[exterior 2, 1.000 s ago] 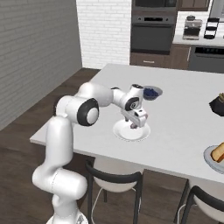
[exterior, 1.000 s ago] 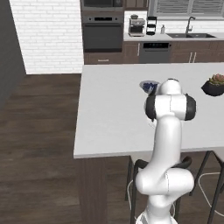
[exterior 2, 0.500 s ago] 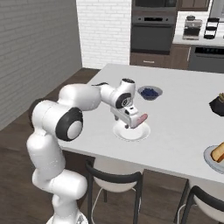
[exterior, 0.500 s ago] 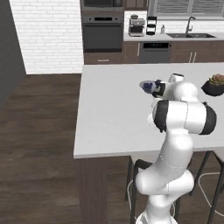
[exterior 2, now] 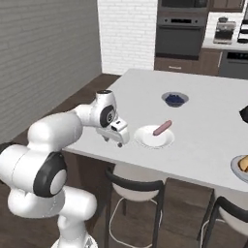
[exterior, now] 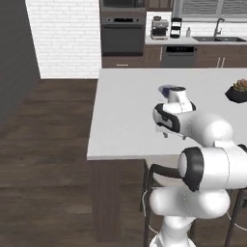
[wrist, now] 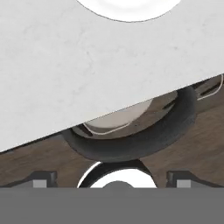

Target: Place one bun and one sausage from the bowl on each plate.

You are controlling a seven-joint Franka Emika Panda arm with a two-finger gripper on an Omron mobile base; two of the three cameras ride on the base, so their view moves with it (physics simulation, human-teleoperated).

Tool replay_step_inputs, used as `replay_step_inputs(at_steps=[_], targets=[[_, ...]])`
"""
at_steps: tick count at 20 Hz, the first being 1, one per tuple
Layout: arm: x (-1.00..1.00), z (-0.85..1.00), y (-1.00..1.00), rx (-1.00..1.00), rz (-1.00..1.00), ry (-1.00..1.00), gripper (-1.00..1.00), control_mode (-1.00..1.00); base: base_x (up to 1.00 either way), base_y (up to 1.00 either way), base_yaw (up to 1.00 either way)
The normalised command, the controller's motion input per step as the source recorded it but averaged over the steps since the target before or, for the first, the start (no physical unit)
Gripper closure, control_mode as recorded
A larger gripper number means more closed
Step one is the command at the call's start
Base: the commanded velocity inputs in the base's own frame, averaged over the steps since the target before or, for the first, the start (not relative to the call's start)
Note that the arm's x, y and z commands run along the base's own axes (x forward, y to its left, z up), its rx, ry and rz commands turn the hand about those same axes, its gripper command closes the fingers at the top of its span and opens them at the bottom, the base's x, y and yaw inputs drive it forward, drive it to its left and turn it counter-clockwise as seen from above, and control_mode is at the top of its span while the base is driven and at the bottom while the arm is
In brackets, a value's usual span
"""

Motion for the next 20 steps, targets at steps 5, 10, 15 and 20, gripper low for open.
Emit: replay_step_inputs(at_steps=[5,10,15,20], targets=[[0.0,0.0,0.0,0.0,0.0,0.0,-1.0,1.0,-0.87,-1.0,0.04],[0.0,0.0,0.0,0.0,0.0,0.0,-1.0,1.0,-0.29,-1.0,-0.02],[0.0,0.0,0.0,0.0,0.0,0.0,-1.0,1.0,-0.06,-1.0,-0.05],[0.0,0.0,0.0,0.0,0.0,0.0,-1.0,1.0,-0.01,-1.0,-0.02]])
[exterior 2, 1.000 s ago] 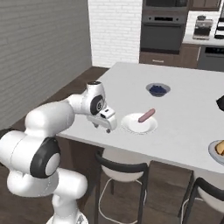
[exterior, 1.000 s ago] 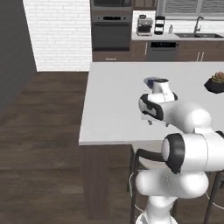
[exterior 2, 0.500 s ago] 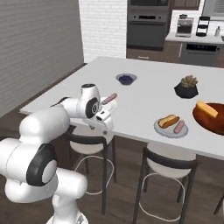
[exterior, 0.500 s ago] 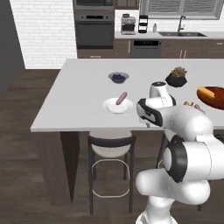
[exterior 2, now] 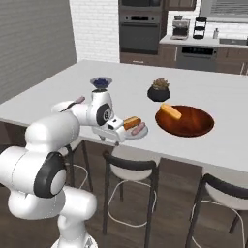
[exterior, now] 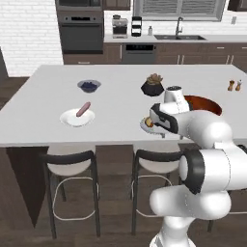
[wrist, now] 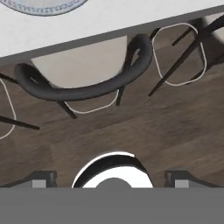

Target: Place one bun and one sausage from the bowl on each plate.

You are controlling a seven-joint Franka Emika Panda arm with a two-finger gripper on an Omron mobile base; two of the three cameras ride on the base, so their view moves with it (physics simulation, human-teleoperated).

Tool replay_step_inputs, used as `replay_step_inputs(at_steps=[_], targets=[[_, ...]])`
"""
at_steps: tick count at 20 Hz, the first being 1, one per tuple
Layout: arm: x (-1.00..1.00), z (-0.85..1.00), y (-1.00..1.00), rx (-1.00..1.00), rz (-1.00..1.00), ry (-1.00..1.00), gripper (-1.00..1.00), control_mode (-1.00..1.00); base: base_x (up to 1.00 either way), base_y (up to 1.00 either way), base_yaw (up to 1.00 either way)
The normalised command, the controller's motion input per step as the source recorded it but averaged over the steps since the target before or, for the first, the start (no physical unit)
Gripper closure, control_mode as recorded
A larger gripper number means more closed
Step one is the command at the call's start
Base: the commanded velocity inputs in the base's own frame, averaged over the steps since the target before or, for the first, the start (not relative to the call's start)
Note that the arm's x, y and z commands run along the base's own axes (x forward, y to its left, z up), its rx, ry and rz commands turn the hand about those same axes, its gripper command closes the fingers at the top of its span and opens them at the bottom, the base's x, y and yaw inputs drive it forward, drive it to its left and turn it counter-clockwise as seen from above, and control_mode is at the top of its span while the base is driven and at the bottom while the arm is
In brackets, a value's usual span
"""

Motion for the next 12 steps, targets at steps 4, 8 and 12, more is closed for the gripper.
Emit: replay_step_inputs(at_steps=[4,8,12], targets=[[0.0,0.0,0.0,0.0,0.0,0.0,-1.0,1.0,0.02,-1.0,-0.01],[0.0,0.0,0.0,0.0,0.0,0.0,-1.0,1.0,0.55,-1.0,0.01],[0.0,0.0,0.0,0.0,0.0,0.0,-1.0,1.0,1.0,-0.86,0.18]])
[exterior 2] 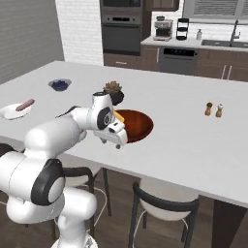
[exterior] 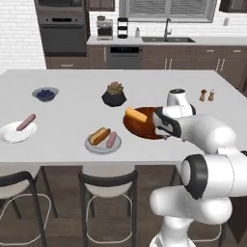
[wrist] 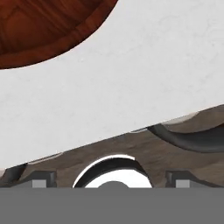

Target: Place one bun and one sausage from the bowl on each plate.

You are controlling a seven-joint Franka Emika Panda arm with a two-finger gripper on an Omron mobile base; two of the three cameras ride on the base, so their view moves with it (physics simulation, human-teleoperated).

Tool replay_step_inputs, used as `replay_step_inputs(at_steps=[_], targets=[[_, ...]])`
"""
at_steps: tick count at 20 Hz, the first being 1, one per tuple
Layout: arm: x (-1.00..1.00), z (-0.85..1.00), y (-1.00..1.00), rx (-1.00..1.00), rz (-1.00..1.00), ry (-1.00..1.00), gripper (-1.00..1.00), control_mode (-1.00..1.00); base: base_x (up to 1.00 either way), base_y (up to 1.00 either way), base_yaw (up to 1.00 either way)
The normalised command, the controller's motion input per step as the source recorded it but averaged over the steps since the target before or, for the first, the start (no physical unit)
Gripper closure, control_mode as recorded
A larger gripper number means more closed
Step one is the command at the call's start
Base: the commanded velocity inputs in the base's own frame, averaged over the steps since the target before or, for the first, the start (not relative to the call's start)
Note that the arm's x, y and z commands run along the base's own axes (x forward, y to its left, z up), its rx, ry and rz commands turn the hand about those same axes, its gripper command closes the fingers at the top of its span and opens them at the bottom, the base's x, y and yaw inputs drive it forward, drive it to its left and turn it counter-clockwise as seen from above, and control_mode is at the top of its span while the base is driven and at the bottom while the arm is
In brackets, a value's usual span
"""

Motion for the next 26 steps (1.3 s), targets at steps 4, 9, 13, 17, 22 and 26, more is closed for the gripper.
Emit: replay_step_inputs(at_steps=[4,9,13,17,22,26], targets=[[0.0,0.0,0.0,0.0,0.0,0.0,-1.0,1.0,1.0,-0.17,0.16],[0.0,0.0,0.0,0.0,0.0,0.0,-1.0,1.0,0.58,0.49,0.34],[0.0,0.0,0.0,0.0,0.0,0.0,-1.0,1.0,0.9,0.09,0.13],[0.0,0.0,0.0,0.0,0.0,0.0,-1.0,1.0,1.0,0.06,0.08],[0.8,0.54,0.0,0.03,0.29,-0.08,-1.0,-1.0,0.2,0.01,0.02],[1.0,0.65,-0.18,0.04,0.5,-0.15,-1.0,-1.0,0.0,0.0,0.0]])
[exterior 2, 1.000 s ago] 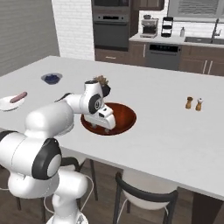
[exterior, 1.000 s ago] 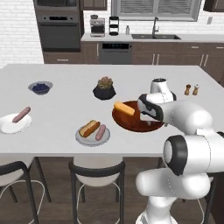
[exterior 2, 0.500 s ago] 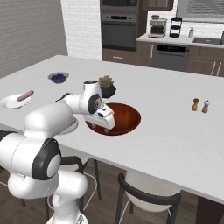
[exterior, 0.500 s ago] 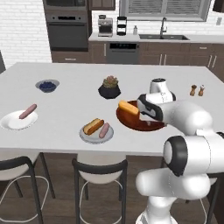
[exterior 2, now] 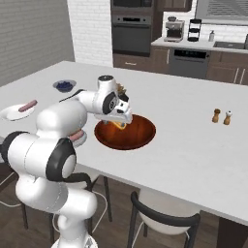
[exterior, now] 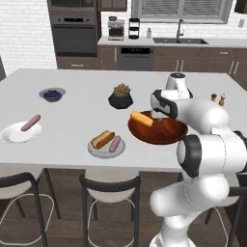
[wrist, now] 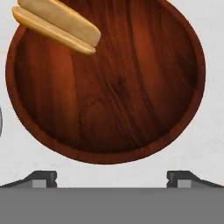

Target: Place one bun and one sausage from the bowl on each plate.

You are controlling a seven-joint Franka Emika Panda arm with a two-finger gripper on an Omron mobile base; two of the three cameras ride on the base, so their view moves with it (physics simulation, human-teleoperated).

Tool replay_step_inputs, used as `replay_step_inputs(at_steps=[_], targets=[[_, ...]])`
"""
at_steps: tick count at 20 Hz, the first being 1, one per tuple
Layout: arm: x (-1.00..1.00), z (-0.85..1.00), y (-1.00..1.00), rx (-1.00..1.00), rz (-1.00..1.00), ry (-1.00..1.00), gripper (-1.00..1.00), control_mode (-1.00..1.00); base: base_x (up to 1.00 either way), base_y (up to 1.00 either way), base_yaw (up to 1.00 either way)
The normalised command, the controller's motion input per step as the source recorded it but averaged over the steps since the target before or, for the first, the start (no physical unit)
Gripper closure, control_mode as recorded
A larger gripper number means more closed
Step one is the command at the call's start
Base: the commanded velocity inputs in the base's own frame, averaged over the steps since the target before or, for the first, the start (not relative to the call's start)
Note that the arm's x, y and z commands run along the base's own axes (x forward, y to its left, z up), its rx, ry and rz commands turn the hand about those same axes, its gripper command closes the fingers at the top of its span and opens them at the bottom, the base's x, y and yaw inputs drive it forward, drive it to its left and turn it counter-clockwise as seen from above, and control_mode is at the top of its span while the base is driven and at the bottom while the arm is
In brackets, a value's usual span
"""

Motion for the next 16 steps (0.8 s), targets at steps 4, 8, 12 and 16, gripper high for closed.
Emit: replay_step_inputs(at_steps=[4,8,12,16], targets=[[0.68,0.16,-0.29,0.0,0.69,-0.09,-1.0,-1.0,0.0,0.0,0.0],[0.95,-0.25,0.34,-0.12,0.47,0.0,-1.0,-1.0,0.0,0.0,0.0],[1.0,-0.4,0.73,-0.19,0.16,0.11,-1.0,-1.0,0.0,0.0,0.0],[0.86,-0.55,0.36,-0.11,0.08,0.21,-1.0,-1.0,0.0,0.0,0.0]])
